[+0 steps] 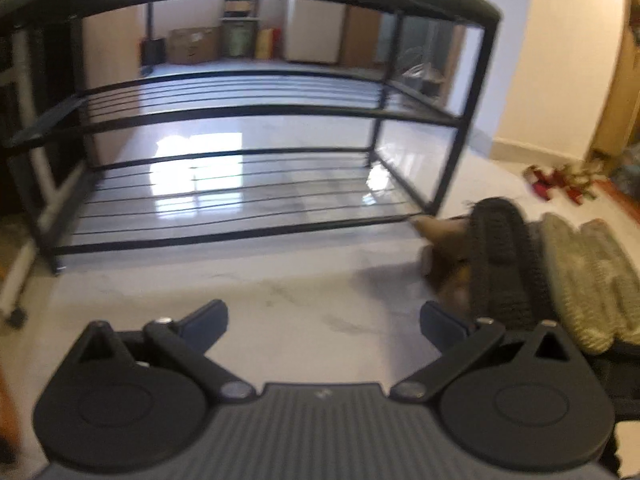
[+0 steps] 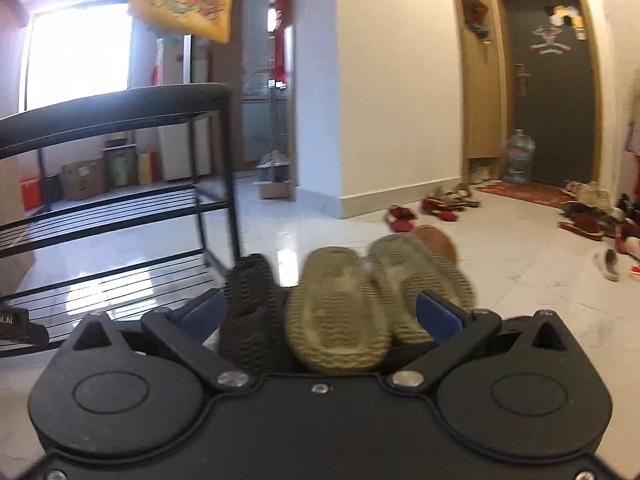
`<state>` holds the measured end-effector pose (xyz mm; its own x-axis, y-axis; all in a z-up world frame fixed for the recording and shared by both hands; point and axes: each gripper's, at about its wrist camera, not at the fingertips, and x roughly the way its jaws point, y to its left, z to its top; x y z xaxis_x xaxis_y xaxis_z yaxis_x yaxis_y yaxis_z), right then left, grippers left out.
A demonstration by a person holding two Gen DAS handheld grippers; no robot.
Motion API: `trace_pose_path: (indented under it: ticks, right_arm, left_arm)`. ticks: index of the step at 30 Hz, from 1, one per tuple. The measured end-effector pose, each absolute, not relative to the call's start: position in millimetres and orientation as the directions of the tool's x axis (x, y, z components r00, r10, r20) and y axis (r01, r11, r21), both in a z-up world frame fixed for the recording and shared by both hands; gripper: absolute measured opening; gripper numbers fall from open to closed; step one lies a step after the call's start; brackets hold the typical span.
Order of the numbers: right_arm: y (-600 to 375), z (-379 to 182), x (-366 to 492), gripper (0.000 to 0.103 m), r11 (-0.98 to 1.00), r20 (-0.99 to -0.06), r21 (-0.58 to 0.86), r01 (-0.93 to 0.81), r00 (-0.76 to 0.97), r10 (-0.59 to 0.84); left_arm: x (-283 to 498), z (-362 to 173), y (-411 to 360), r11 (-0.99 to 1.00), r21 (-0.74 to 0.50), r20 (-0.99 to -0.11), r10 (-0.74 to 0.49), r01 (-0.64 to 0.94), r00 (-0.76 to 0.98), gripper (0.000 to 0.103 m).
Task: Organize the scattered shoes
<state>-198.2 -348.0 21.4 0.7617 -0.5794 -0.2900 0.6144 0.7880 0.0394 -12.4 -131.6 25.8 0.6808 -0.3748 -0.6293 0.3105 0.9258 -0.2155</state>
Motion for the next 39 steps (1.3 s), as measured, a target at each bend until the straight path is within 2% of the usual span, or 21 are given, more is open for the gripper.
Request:
trace_pose_path:
  ticks: [4,6,11,16,17,18,19,21,26,30,34,36,39]
  right_arm:
    - [-368,11,-213,0.103,0.757,-0.320,0.099,0.646,0.741,-0.591]
    - [-372,9,-219,0.103,0.744,-0.315,0.121,0.657,0.737,-0.598]
    - [-379,1,-237,0.103,0.698,-0.269,0.175,0.695,0.715,-0.645]
    - [-375,-15,-254,0.103,0.626,-0.231,0.201,0.753,0.658,-0.717]
    - [-372,-19,-256,0.103,0.627,-0.230,0.199,0.753,0.658,-0.717]
    - [-370,-21,-257,0.103,0.631,-0.228,0.198,0.750,0.661,-0.715]
    - [-367,-24,-258,0.103,0.641,-0.224,0.195,0.743,0.670,-0.708]
    - [-364,-27,-261,0.103,0.657,-0.219,0.188,0.730,0.684,-0.696]
    - [-369,-31,-271,0.103,0.630,-0.254,0.240,0.738,0.674,-0.694]
    - [-384,-30,-286,0.103,0.558,-0.274,0.304,0.772,0.631,-0.726]
    - [-392,-35,-291,0.103,0.538,-0.303,0.308,0.785,0.617,-0.726]
    - [-390,-37,-291,0.103,0.542,-0.302,0.300,0.785,0.617,-0.727]
    - [-380,-36,-289,0.103,0.581,-0.240,0.271,0.767,0.639,-0.731]
  left_arm:
    - [-4,15,-158,0.824,-0.384,-0.610,-0.564,0.416,0.556,0.102]
    - [-2,14,-177,0.770,-0.412,-0.617,-0.629,0.487,0.474,0.102]
    - [-8,16,-223,0.778,-0.304,-0.625,-0.599,0.550,0.501,0.102]
    - [3,10,-235,0.777,-0.363,-0.613,-0.615,0.514,0.496,0.102]
    - [6,5,-239,0.786,-0.362,-0.636,-0.601,0.501,0.483,0.102]
    - [7,7,-243,0.797,-0.339,-0.651,-0.582,0.499,0.487,0.102]
    - [8,3,-251,0.836,-0.258,-0.693,-0.510,0.485,0.510,0.102]
    - [16,1,-263,0.856,-0.211,-0.708,-0.466,0.472,0.531,0.102]
    - [19,-11,-270,0.825,-0.276,-0.714,-0.520,0.494,0.469,0.102]
    - [6,-17,-286,0.785,-0.241,-0.717,-0.541,0.571,0.440,0.102]
    - [-2,-27,-298,0.802,-0.157,-0.754,-0.474,0.577,0.454,0.102]
    - [-1,-35,-288,0.817,-0.159,-0.758,-0.461,0.554,0.462,0.099]
    - [5,-33,-278,0.817,-0.171,-0.734,-0.479,0.551,0.482,0.098]
